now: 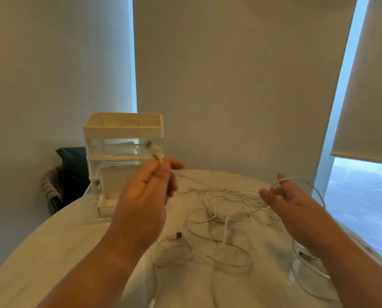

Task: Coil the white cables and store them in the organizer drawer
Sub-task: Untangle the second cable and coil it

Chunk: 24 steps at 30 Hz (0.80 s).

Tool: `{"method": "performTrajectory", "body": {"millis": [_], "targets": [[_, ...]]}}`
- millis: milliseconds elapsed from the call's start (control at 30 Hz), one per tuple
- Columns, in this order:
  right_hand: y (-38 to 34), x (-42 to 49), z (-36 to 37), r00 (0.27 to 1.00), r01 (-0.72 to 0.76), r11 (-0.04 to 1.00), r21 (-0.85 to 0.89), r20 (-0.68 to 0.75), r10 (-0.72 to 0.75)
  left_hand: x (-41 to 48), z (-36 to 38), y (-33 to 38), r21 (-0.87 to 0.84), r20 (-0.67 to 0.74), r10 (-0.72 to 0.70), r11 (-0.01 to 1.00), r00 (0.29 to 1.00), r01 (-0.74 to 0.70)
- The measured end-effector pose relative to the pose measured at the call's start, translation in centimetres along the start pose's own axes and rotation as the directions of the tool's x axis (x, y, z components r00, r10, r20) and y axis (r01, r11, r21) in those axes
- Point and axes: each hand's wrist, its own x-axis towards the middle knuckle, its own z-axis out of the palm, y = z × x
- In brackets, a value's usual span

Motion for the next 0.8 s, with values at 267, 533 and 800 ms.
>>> {"method": "performTrajectory", "body": {"millis": [267, 533, 800], "targets": [[0.6, 1.3, -1.7, 0.945, 0.114, 0.792, 0.599, -0.312, 0.1, 2.8, -4.4, -1.3, -0.048, -0.527, -0.031, 0.999, 0.849, 0.007], [1.0, 1.4, -1.5, 0.968, -0.044, 0.96, 0.275, -0.228, 0.11, 3.0, -5.1, -3.2, 0.066, -0.36, -0.22, 0.963, 0.906, 0.26], [4.9, 2.4, 2.6, 0.963, 0.004, 0.85, -0.527, 0.232, 0.139, 2.8, -4.1, -1.7, -0.253, -0.418, 0.047, 0.953, 0.907, -0.165]]}}
